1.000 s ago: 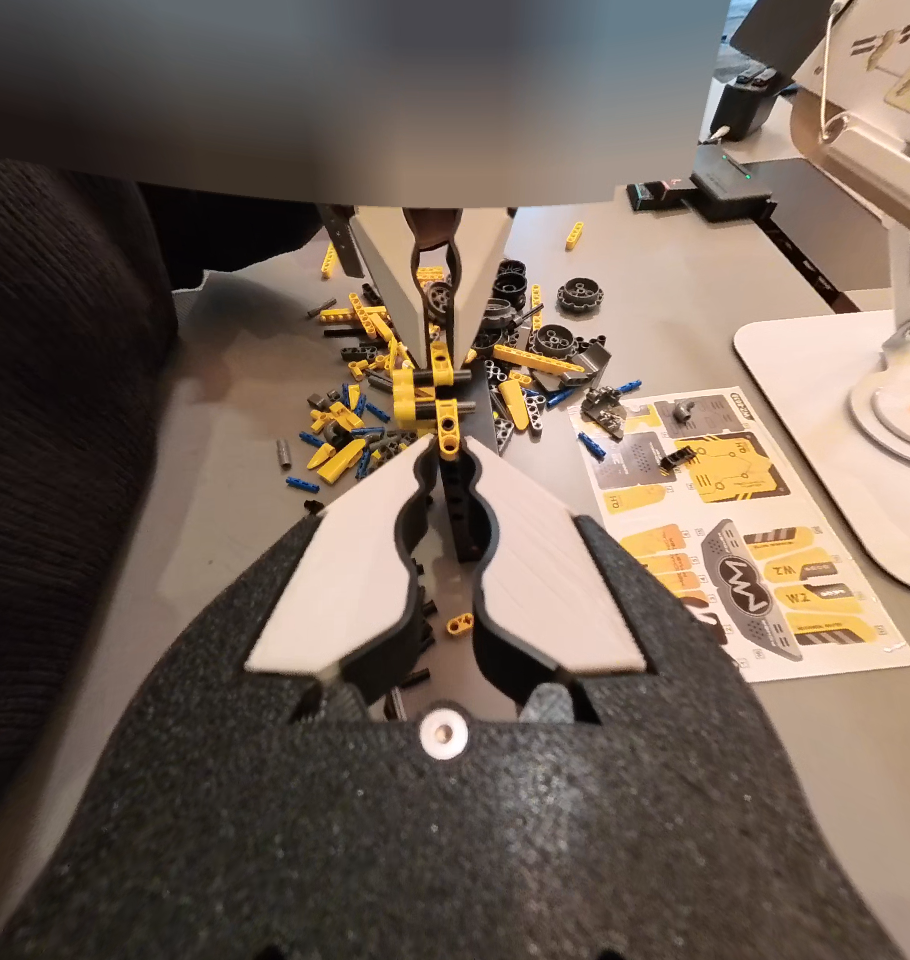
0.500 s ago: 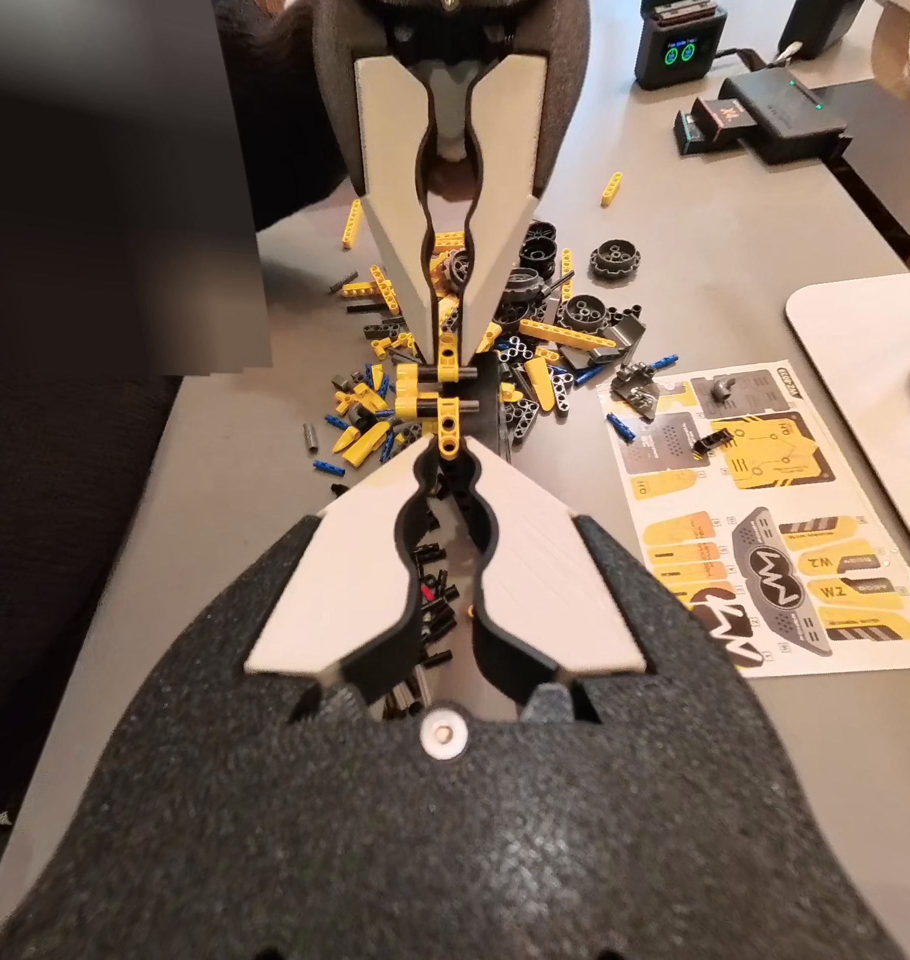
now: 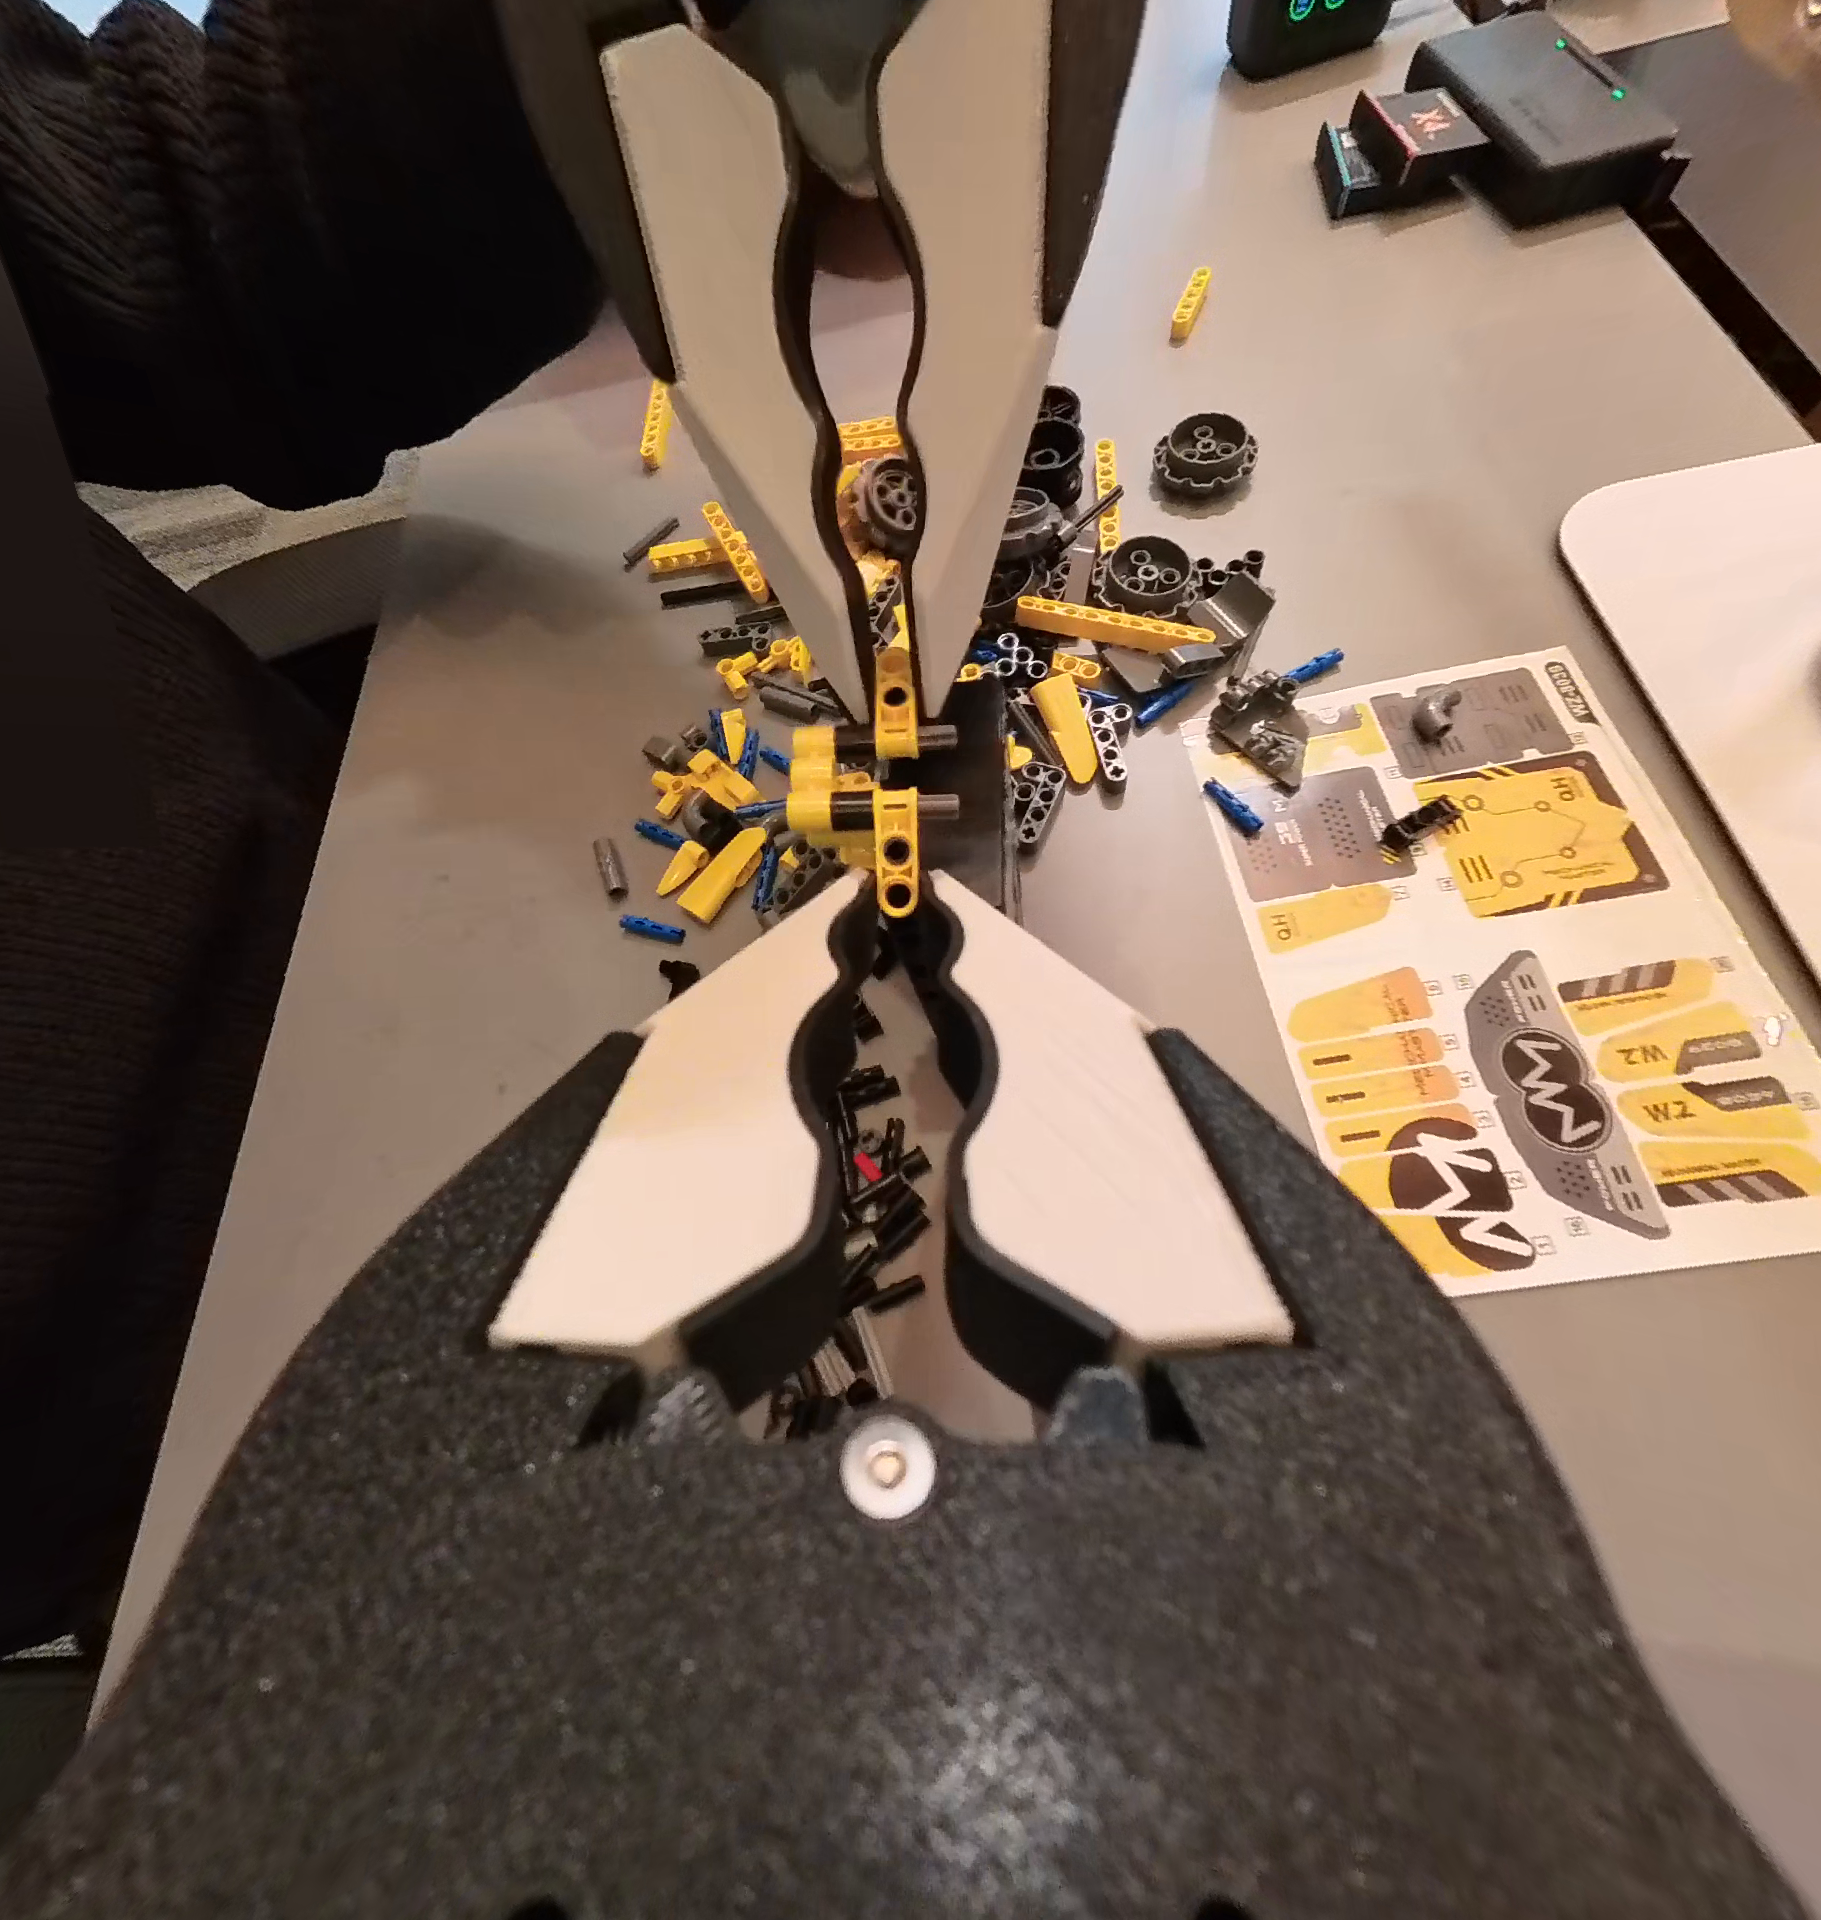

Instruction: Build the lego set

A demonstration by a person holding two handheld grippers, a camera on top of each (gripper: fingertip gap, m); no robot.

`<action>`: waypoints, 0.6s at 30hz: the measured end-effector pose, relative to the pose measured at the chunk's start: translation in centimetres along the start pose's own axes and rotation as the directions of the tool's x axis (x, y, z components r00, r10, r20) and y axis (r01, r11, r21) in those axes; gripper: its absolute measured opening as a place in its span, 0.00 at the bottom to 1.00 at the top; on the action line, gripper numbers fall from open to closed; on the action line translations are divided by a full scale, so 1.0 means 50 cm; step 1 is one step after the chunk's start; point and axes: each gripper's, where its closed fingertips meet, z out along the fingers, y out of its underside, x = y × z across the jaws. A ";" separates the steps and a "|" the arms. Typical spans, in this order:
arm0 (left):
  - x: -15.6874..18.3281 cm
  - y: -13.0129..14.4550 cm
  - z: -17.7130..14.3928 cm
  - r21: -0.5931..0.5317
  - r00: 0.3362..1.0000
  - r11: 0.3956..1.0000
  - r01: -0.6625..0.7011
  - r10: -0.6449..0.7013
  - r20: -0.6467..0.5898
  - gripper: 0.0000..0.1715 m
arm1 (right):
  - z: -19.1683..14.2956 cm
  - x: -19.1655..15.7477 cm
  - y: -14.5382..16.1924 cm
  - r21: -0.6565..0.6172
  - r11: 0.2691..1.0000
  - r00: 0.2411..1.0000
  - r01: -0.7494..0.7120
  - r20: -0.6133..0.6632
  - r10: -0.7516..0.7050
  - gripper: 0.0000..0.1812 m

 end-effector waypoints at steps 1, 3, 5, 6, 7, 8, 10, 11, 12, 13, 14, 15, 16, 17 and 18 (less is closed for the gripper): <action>0.000 0.000 0.000 -0.008 1.000 1.000 -0.009 0.009 0.009 0.04 | 0.000 0.000 0.000 -0.002 1.000 1.000 0.001 -0.002 -0.001 0.04; 0.000 0.001 -0.001 -0.019 1.000 1.000 -0.018 0.018 0.018 0.04 | 0.000 0.000 0.000 -0.006 1.000 1.000 0.001 -0.003 -0.001 0.04; 0.001 0.002 -0.001 -0.026 0.999 0.999 -0.024 0.025 0.024 0.04 | 0.001 -0.001 0.000 -0.010 1.000 1.000 0.003 -0.005 -0.003 0.04; 0.001 0.002 -0.001 -0.028 0.999 0.999 -0.027 0.027 0.027 0.04 | 0.001 -0.001 0.000 -0.013 1.000 1.000 0.005 -0.007 -0.005 0.04; 0.001 0.002 -0.001 -0.030 0.999 0.999 -0.028 0.029 0.026 0.04 | 0.001 -0.001 0.000 -0.016 1.000 1.000 0.007 -0.010 -0.007 0.04; 0.002 0.002 -0.001 -0.031 0.999 0.999 -0.029 0.029 0.025 0.04 | 0.001 -0.002 0.000 -0.020 1.000 1.000 0.009 -0.012 -0.009 0.04; 0.001 0.003 -0.003 -0.035 0.999 0.999 -0.030 0.031 0.026 0.04 | 0.002 -0.002 0.000 -0.025 1.000 1.000 0.012 -0.020 -0.013 0.04; 0.001 0.003 -0.003 -0.039 0.999 0.999 -0.031 0.032 0.028 0.04 | 0.002 -0.002 -0.001 -0.027 1.000 1.000 0.012 -0.023 -0.013 0.04; 0.002 0.003 -0.004 -0.044 0.999 0.998 -0.034 0.036 0.032 0.04 | 0.003 -0.002 -0.001 -0.031 0.999 0.999 0.014 -0.028 -0.015 0.04; 0.002 0.003 -0.005 -0.050 0.998 0.998 -0.040 0.042 0.037 0.04 | 0.003 -0.002 -0.001 -0.035 0.999 0.999 0.016 -0.034 -0.017 0.04; 0.002 0.003 -0.005 -0.056 0.998 0.997 -0.045 0.047 0.041 0.04 | 0.004 -0.003 -0.001 -0.042 0.999 0.999 0.017 -0.039 -0.018 0.04; 0.003 0.003 -0.006 -0.061 0.998 0.997 -0.049 0.052 0.043 0.04 | 0.004 -0.004 -0.001 -0.050 0.999 0.999 0.020 -0.044 -0.022 0.04; 0.004 0.003 -0.006 -0.065 0.998 0.997 -0.052 0.055 0.044 0.04 | 0.004 -0.004 0.000 -0.059 0.998 0.998 0.025 -0.048 -0.028 0.04; 0.005 0.003 -0.006 -0.068 0.997 0.996 -0.055 0.058 0.045 0.04 | 0.004 -0.005 0.000 -0.068 0.997 0.998 0.028 -0.053 -0.031 0.04; 0.005 0.003 -0.007 -0.072 0.997 0.996 -0.057 0.060 0.046 0.04 | 0.004 -0.005 -0.001 -0.077 0.997 0.998 0.029 -0.057 -0.034 0.04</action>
